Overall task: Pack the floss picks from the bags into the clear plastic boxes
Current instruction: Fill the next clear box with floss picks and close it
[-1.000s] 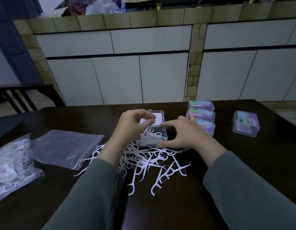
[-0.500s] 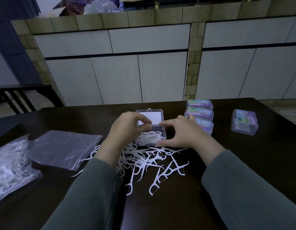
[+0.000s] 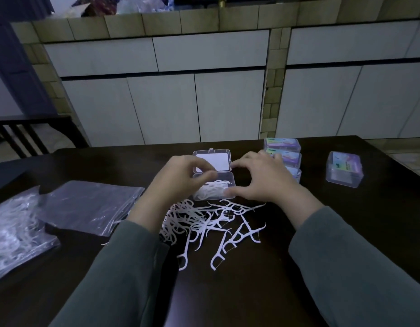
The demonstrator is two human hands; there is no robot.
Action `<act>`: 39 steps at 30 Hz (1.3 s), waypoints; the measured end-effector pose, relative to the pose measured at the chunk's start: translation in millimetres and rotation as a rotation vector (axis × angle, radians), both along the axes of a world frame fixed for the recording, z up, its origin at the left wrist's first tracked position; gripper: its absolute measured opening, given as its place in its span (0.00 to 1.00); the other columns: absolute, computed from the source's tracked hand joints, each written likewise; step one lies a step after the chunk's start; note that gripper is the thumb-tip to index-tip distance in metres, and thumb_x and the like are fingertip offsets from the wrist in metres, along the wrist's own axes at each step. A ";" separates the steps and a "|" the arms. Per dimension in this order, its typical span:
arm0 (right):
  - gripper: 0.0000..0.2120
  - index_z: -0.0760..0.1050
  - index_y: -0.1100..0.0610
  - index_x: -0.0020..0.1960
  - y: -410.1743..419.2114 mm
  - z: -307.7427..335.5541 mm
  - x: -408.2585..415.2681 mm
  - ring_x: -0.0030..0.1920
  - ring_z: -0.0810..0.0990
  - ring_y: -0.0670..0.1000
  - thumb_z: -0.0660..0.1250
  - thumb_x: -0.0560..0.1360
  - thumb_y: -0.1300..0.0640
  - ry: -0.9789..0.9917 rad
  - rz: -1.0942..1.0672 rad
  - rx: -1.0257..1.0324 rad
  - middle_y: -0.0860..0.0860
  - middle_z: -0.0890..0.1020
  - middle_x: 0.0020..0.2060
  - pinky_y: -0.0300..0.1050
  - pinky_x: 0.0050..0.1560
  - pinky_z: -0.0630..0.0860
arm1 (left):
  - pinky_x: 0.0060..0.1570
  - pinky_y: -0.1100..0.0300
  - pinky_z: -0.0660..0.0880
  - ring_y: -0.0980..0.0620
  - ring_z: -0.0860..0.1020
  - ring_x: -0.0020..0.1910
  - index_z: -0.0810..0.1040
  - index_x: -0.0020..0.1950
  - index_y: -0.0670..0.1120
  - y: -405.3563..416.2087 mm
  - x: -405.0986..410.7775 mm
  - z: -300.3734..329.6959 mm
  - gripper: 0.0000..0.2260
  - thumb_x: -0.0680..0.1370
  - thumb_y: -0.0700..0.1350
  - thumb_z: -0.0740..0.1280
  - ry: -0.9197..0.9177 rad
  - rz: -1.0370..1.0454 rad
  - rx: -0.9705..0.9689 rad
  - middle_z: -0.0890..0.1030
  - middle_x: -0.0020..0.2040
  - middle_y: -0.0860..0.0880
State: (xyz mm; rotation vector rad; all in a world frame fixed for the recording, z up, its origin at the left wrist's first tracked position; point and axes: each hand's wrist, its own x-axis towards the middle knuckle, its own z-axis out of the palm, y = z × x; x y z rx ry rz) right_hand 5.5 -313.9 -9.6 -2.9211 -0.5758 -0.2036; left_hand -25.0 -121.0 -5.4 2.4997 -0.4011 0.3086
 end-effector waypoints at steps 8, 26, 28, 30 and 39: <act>0.49 0.67 0.45 0.72 -12.8 15.3 -31.9 0.63 0.74 0.48 0.80 0.55 0.36 0.501 -0.013 -0.010 0.45 0.75 0.64 0.48 0.61 0.74 | 0.48 0.60 0.75 0.59 0.76 0.50 0.78 0.60 0.59 1.0 -36.5 6.1 0.39 0.50 0.71 0.72 0.415 -0.017 0.212 0.77 0.48 0.58; 0.06 0.81 0.46 0.49 -9.6 0.2 -38.0 0.48 0.78 0.44 0.73 0.73 0.49 0.334 -0.001 0.074 0.43 0.81 0.45 0.42 0.49 0.77 | 0.57 0.55 0.74 0.55 0.75 0.56 0.82 0.54 0.58 10.4 -39.8 -18.1 0.11 0.73 0.47 0.72 0.251 0.029 0.271 0.74 0.54 0.60; 0.04 0.79 0.46 0.48 -6.8 -3.3 -37.6 0.48 0.78 0.45 0.71 0.74 0.48 0.310 -0.001 0.027 0.43 0.80 0.45 0.43 0.50 0.78 | 0.56 0.54 0.75 0.56 0.76 0.55 0.83 0.51 0.57 10.2 -37.8 -20.4 0.08 0.73 0.49 0.72 0.206 0.034 0.276 0.75 0.51 0.62; 0.04 0.78 0.46 0.48 -4.3 -6.9 -36.4 0.49 0.78 0.46 0.70 0.75 0.47 0.286 -0.004 -0.014 0.44 0.80 0.45 0.45 0.52 0.78 | 0.55 0.53 0.76 0.57 0.77 0.53 0.83 0.49 0.58 11.0 -35.7 -22.2 0.06 0.73 0.52 0.72 0.178 0.040 0.274 0.77 0.51 0.62; 0.07 0.79 0.45 0.52 -2.9 -5.8 -35.1 0.53 0.71 0.49 0.65 0.78 0.46 0.073 -0.011 -0.015 0.46 0.81 0.49 0.51 0.60 0.60 | 0.48 0.54 0.76 0.55 0.77 0.49 0.83 0.48 0.53 15.2 -30.8 -27.8 0.05 0.75 0.52 0.70 -0.005 0.086 0.217 0.81 0.47 0.58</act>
